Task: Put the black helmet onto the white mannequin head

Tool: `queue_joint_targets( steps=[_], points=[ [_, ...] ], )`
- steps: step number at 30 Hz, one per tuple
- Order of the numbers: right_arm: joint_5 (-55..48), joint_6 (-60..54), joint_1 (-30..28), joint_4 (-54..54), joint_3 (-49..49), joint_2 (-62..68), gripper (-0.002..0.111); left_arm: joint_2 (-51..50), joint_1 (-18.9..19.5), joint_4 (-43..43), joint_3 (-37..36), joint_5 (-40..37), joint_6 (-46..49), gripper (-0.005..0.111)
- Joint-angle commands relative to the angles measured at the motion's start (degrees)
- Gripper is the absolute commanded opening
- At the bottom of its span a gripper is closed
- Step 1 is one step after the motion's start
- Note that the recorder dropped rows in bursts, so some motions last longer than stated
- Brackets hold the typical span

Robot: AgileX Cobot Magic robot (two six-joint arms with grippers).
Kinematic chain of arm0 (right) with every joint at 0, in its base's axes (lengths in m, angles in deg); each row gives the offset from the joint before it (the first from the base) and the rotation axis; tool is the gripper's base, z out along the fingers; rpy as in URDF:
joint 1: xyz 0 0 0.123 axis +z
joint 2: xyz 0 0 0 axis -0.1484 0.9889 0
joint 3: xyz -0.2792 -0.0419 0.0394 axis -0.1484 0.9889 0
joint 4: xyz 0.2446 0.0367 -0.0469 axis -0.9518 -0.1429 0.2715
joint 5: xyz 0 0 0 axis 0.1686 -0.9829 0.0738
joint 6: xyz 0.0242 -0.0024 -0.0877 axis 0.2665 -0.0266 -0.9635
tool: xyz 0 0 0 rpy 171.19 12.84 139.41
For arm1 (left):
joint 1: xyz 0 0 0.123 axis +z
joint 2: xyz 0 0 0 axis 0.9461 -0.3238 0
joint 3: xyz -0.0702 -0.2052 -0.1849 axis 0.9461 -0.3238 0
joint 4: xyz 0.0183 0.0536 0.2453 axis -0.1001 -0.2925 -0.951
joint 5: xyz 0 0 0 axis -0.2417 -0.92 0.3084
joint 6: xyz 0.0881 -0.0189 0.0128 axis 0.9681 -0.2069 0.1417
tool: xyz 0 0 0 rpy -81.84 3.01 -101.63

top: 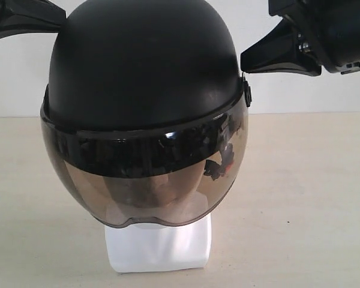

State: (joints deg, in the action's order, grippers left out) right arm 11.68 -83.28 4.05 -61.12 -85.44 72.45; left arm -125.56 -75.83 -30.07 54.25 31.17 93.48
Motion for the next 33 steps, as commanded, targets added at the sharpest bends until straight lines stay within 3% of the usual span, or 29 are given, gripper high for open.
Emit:
queue_joint_targets(
  steps=[1, 22, 29, 33],
  points=[
    [-0.5, 0.6, 0.1, 1.1, 0.2, 0.0, 0.000, 0.0, -0.5, 0.1, 0.3, -0.3, 0.2, 0.004],
    [-0.2, 5.1, 0.1, 6.1, 0.2, 0.0, 0.000, 0.9, -0.4, -0.5, 0.3, -1.3, 2.0, 0.004],
    [0.6, 7.5, 0.1, 7.8, 0.2, 0.0, 0.000, 6.6, 5.8, -0.5, 0.3, -0.4, 2.0, 0.004],
    [0.5, 8.0, 0.0, 9.5, 0.2, -0.6, 0.000, 9.9, 7.1, -0.5, 0.3, -1.0, 1.9, 0.004]
  ],
)
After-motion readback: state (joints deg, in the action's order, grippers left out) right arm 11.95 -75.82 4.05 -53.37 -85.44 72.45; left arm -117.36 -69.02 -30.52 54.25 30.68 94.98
